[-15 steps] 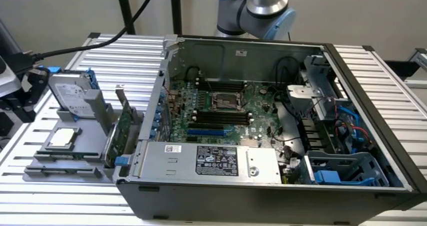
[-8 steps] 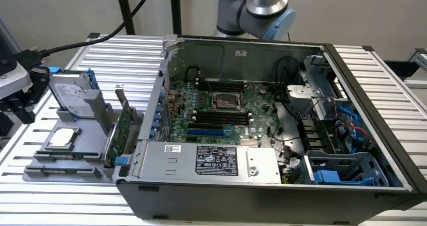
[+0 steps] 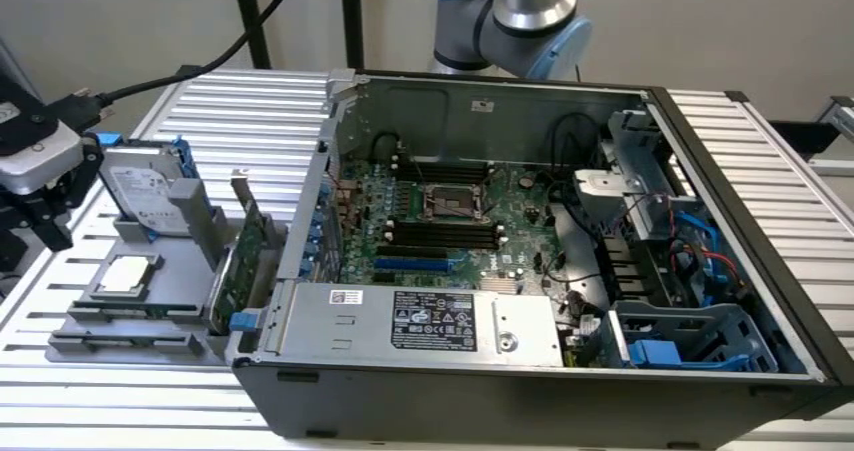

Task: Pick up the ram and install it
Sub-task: 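Pick up the ram and move it above insertion slot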

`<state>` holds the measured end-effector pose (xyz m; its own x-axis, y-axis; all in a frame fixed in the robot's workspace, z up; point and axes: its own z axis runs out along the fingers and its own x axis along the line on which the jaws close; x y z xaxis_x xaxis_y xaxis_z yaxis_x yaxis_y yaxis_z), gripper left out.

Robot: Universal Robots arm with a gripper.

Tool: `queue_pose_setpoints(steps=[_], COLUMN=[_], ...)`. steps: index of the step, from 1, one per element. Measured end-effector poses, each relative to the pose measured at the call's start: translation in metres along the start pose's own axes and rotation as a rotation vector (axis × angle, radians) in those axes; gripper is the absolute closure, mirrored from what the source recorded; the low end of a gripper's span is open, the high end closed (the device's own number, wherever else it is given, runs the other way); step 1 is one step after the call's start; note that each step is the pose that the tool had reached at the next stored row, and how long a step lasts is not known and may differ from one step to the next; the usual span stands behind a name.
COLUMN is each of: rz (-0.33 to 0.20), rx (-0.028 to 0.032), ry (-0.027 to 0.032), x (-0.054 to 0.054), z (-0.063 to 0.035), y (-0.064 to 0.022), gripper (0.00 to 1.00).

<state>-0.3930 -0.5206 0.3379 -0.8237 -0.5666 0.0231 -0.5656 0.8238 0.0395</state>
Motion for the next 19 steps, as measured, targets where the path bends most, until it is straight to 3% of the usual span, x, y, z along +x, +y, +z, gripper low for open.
queue_pose_setpoints(steps=[19], rz=[-0.345], rx=[0.008], ry=[0.0136], x=[0.0], z=[0.0114], y=[-0.0005], gripper=[1.0])
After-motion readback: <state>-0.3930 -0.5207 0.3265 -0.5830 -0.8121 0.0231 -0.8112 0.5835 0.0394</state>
